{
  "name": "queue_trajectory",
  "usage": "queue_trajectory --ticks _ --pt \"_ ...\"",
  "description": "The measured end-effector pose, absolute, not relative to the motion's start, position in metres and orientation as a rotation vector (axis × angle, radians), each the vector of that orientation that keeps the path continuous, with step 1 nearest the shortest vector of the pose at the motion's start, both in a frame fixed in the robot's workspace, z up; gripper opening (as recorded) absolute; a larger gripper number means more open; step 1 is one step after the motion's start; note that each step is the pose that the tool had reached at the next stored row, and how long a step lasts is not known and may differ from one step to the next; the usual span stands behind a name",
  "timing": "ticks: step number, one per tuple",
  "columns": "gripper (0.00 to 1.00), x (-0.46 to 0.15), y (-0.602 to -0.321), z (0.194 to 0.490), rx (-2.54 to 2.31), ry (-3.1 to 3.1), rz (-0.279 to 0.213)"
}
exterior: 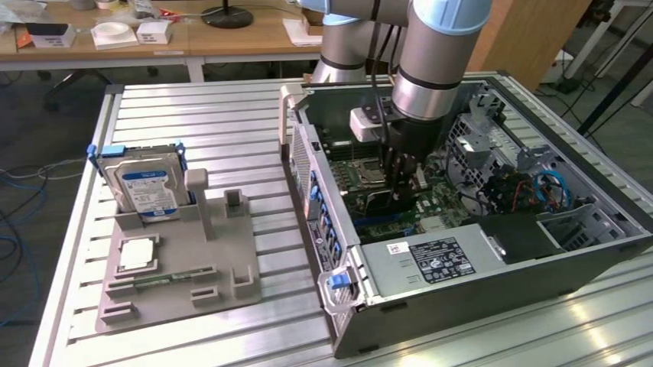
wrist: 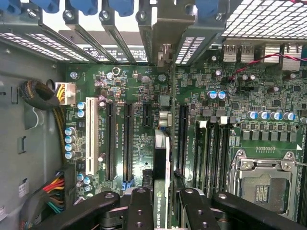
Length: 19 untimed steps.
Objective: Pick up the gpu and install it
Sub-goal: 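Insert the gpu into the slot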
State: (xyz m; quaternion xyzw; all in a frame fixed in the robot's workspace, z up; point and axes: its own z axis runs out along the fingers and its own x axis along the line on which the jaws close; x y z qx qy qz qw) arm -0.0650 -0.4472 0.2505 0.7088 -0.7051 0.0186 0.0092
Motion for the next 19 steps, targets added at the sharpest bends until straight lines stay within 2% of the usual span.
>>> queue_trajectory --ticks 19 --pt "0.26 -0.0654 -0.4473 0.2445 2.213 -2.204 0.058"
